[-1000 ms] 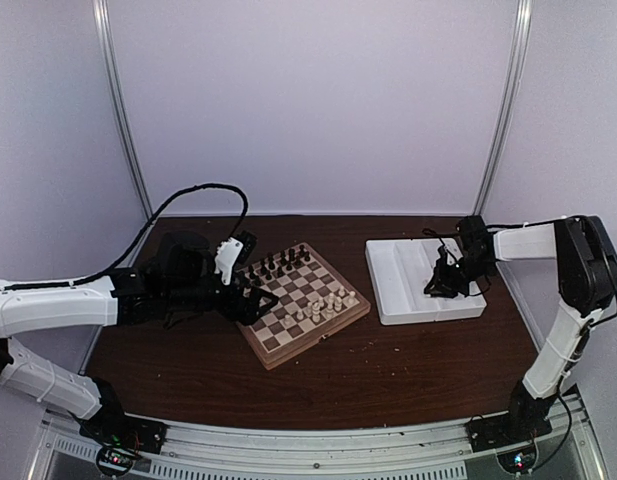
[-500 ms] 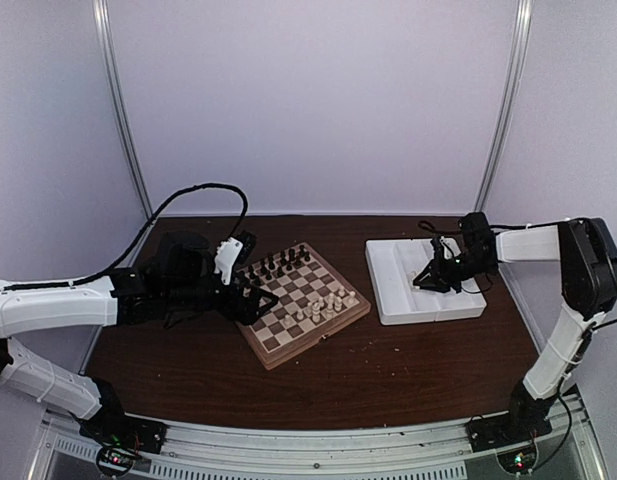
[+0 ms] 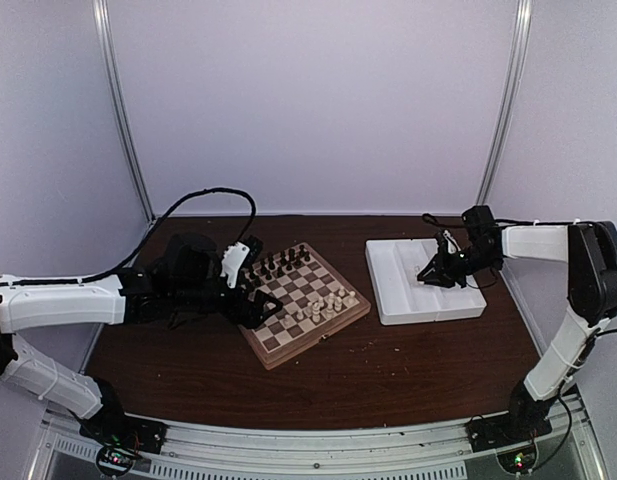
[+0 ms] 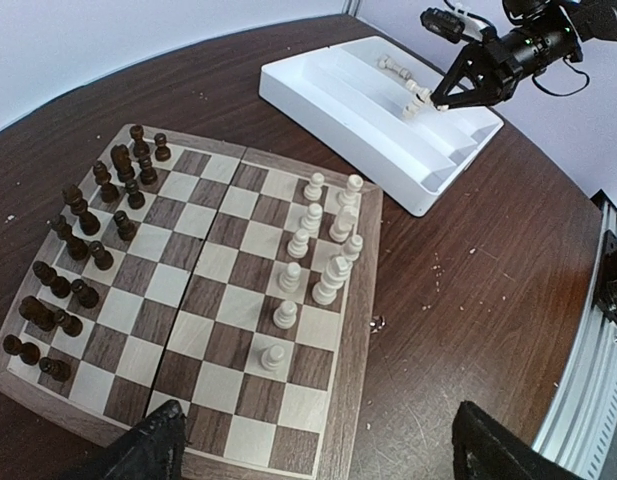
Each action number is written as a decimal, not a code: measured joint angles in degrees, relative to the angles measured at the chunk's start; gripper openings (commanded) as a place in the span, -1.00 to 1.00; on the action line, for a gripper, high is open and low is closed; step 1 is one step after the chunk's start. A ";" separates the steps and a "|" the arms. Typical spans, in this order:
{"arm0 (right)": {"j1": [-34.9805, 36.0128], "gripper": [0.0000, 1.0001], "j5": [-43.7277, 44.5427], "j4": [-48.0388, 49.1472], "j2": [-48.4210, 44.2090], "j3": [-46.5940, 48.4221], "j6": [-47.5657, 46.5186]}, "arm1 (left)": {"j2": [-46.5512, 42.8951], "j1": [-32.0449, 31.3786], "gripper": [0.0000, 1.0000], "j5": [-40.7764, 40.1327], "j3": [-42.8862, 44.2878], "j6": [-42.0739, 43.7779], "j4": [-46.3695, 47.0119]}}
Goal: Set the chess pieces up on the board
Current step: Pick up the chess piece from the storage box.
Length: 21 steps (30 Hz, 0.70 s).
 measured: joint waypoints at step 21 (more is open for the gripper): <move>-10.69 -1.00 15.50 -7.02 1.46 0.50 -2.01 | 0.04 0.00 0.85 0.17 0.55 0.00 -0.15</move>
